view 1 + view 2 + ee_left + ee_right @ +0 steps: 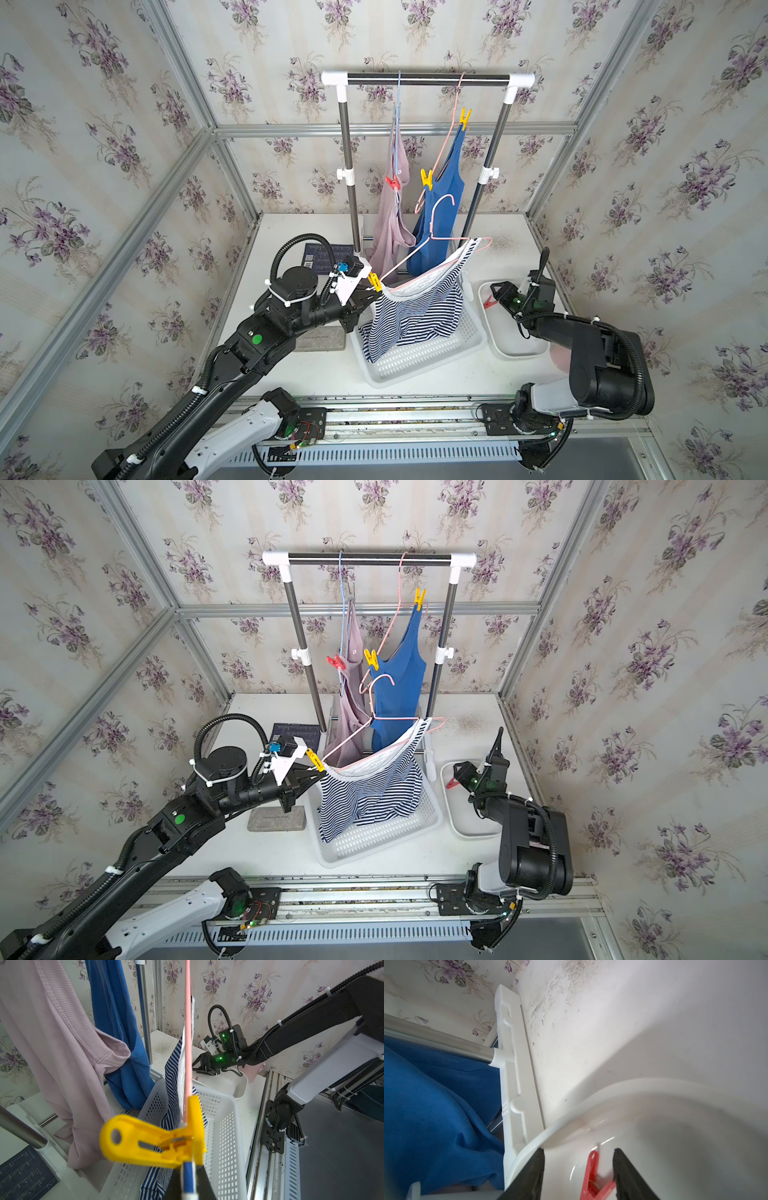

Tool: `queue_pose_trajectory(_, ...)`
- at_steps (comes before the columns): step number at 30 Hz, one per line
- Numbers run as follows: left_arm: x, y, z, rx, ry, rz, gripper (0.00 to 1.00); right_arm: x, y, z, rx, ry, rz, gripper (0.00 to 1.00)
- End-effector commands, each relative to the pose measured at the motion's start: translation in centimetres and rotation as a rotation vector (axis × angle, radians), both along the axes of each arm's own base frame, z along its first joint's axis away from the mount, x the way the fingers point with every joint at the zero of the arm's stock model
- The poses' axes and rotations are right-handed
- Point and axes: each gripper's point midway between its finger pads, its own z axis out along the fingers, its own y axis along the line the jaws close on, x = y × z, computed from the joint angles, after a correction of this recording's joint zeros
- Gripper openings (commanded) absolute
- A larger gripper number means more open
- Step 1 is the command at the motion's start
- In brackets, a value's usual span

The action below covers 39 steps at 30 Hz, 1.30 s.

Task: Remove the clothespins securing tank tops to the hanger
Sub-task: Place the clothespin in the storage box, then adjust the hanger.

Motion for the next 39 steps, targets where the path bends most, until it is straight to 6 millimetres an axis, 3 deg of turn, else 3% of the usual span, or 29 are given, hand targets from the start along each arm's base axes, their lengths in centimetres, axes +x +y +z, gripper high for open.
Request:
queue_pose_trajectory(1, 0.2, -0.3, 1.2, -0.02, -0.044, -0.01, 0.0, 1.3, -0.5, 0.8, -0.003, -0.037, -0.027, 0.54)
queue_pose_trajectory(5, 0.2, -0.6, 1.1, -0.014, -0.04, -0.015, 0.0, 2.0, -0.4, 1.1, 0.007, -0.046, -0.016, 0.54)
queue_pose_trajectory(10, 0.1, -0.8, 1.4, -0.016, -0.048, -0.023, 0.0, 0.9, 0.2, 3.7, -0.058, -0.095, -0.009, 0.55)
queue_pose_trajectory(15, 0.3, -1.2, 1.6, -0.001, -0.067, -0.014, 0.0, -0.4, 0.9, 9.5, -0.141, -0.228, -0.008, 0.62)
queue_pose_trajectory(23, 0.7, -1.6, 1.4, 0.04, -0.1, 0.028, 0.0, -3.8, 4.0, 23.0, -0.17, -0.64, 0.124, 0.72)
queue_pose_trajectory(26, 0.9, -1.7, 1.2, 0.064, -0.121, 0.061, 0.0, -5.2, 5.9, 27.0, -0.158, -0.756, 0.213, 0.72)
queue_pose_trajectory(32, 1.0, -2.0, 0.6, 0.071, -0.094, 0.104, 0.0, -7.5, 9.8, 31.7, -0.196, -0.881, 0.37, 0.73)
queue_pose_trajectory(39, 0.8, -2.1, 0.1, 0.041, -0.059, 0.113, 0.0, -9.9, 14.7, 34.2, -0.159, -1.007, 0.565, 0.72)
